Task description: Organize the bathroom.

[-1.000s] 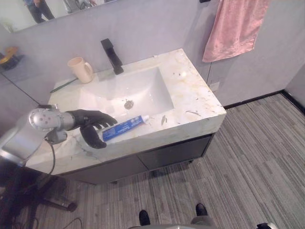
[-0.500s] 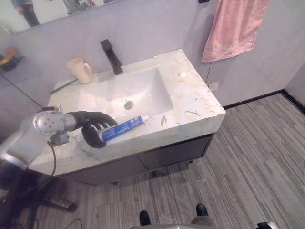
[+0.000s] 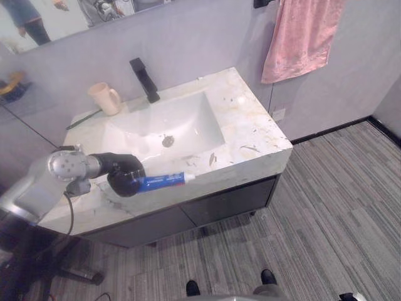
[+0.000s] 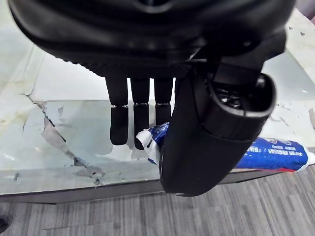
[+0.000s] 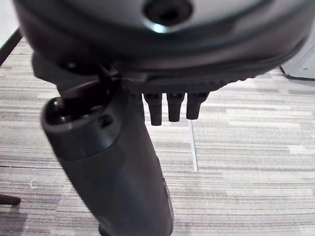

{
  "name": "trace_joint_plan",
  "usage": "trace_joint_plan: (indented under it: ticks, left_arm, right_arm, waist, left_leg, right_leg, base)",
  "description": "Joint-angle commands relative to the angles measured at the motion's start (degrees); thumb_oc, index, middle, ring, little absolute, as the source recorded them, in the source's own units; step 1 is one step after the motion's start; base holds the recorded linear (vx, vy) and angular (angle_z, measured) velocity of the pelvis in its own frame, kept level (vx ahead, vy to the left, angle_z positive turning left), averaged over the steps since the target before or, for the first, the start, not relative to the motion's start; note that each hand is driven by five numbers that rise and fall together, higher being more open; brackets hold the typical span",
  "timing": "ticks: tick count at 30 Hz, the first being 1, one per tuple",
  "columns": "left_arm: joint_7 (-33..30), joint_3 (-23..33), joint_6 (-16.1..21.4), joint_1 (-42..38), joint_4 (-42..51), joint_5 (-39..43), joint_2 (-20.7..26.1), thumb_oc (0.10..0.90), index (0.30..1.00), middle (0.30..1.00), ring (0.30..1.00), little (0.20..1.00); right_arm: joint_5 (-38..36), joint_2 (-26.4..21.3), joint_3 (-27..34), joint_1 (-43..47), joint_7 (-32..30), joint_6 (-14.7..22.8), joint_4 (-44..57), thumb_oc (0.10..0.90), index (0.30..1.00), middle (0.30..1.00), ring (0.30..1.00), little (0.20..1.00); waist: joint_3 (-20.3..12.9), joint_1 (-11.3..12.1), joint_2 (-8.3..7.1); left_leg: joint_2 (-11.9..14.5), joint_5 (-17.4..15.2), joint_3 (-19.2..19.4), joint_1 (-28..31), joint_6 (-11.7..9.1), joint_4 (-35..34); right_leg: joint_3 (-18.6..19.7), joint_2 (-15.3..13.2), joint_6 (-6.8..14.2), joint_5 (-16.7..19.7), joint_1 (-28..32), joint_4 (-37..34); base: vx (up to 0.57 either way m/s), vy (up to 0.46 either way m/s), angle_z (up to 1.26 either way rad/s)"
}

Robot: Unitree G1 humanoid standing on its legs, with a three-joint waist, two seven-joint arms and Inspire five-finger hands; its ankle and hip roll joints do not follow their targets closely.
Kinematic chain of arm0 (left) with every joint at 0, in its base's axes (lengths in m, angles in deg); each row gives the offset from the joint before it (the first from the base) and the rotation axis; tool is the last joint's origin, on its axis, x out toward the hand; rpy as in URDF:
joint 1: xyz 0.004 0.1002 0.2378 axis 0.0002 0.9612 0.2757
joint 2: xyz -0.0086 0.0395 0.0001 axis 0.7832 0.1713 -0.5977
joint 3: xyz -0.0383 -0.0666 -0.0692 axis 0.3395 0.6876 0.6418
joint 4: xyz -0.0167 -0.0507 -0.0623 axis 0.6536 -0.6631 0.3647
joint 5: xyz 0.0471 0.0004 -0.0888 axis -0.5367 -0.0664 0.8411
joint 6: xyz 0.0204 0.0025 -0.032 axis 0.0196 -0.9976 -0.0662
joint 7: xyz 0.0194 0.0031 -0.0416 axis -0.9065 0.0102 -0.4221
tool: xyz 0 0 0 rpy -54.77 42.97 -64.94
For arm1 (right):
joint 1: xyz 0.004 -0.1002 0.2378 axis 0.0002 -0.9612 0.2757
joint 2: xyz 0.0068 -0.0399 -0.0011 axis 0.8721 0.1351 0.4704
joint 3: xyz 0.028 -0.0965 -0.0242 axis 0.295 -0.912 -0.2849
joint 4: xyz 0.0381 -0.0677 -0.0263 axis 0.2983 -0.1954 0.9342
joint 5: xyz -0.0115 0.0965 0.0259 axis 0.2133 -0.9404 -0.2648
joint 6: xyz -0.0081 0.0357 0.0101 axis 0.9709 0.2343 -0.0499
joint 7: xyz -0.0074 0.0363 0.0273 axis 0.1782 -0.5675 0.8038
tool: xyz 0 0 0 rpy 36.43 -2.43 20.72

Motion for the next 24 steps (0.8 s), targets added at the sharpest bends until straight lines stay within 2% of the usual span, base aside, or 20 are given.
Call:
trace_joint_plan:
  ticks: [1,4,6,8,10,16,24]
  left_arm:
    - [-2.13,4.11,-0.56,-0.42,-0.2,3.23,0.35,0.4,0.3,0.3,0.3,0.3]
    - [-6.8,5.85,-3.26,0.68,-0.88,8.61,-0.86,0.4,0.3,0.3,0.3,0.3]
    - [-12.45,8.42,-4.68,2.49,-1.97,15.8,-3.17,0.4,0.3,0.3,0.3,0.3]
    - [-15.45,9.46,-5.03,3.15,-2.52,20.45,-4.47,0.4,0.3,0.3,0.3,0.3]
    - [-20.81,12.36,-3.6,5.04,-3.54,28.82,-9.69,0.4,0.3,0.3,0.3,0.3]
    - [-24.7,14.85,0.61,6.72,-1.33,33.69,-15.34,0.4,0.3,0.3,0.3,0.3]
    - [-26.5,16.64,1.92,5.1,0.69,36.44,-14.68,0.4,0.3,0.3,0.3,0.3]
  right_arm:
    - [-0.24,-4.05,0.73,-0.89,-2.68,-0.25,-1.1,0.8,0.9,0.9,0.9,0.9]
    - [-0.17,-3.51,0.82,-0.94,-3.16,-0.36,-1.11,0.8,0.9,0.9,0.9,0.9]
    - [-0.38,-2.72,1.1,-1.55,-3.78,0.07,-1.12,0.8,0.9,0.9,0.9,0.9]
    - [-0.47,-2.35,1.08,-1.69,-4.1,0.23,-1.16,0.8,0.9,0.9,0.9,0.9]
    - [-0.92,-1.16,1.22,-1.95,-5.17,0.73,-1.39,0.8,0.9,0.9,0.9,0.9]
    - [-3.38,-0.79,2.7,-1.68,-6.96,1.75,-1.61,0.8,0.9,0.9,0.9,0.9]
    - [-7.99,-1.7,6.22,-2.3,-9.65,3.11,-0.12,0.8,0.9,0.9,0.9,0.9]
  waist:
    - [0.27,1.35,-0.33]
    - [0.05,1.54,-0.45]
    - [-0.15,1.77,-0.84]
    - [-0.21,1.86,-1.03]
    - [-0.39,2.12,-1.72]
    - [-0.87,2.44,-2.68]
    - [-1.48,2.12,-3.86]
  left_leg:
    - [2.96,-1.23,1.34,-0.13,1.51,2.5]
    - [2.94,-1.2,1.33,0.01,1.55,2.3]
    - [3.03,-1.21,1.21,0.16,1.59,2.14]
    - [3.06,-1.19,1.18,0.27,1.62,2.01]
    - [3.26,-1.15,1.07,0.47,1.59,1.79]
    - [3.72,-1.1,0.99,0.65,1.49,1.6]
    - [4.39,-1.06,1.36,1.11,1.24,1.47]
  right_leg:
    - [-0.65,-3.01,0.62,-2.49,-4.42,5.61]
    - [-0.72,-2.97,0.62,-2.54,-4.25,5.47]
    - [-0.92,-2.95,0.65,-2.57,-3.98,5.27]
    - [-1.01,-2.91,0.63,-2.58,-3.88,5.2]
    - [-1.13,-2.74,0.56,-2.61,-3.77,5.15]
    - [-1.11,-2.48,0.44,-2.54,-3.66,5.01]
    - [-0.98,-2.33,0.63,-2.32,-3.23,4.7]
  base:
    - [-0.01,0.003,-0.04]
    - [0.0,0.0,-0.01]
    - [0.0,0.0,0.0]
    - [0.0,-0.014,0.04]
    - [0.0,-0.042,0.07]
    - [0.0,-0.029,0.05]
    - [0.0,-0.028,-0.03]
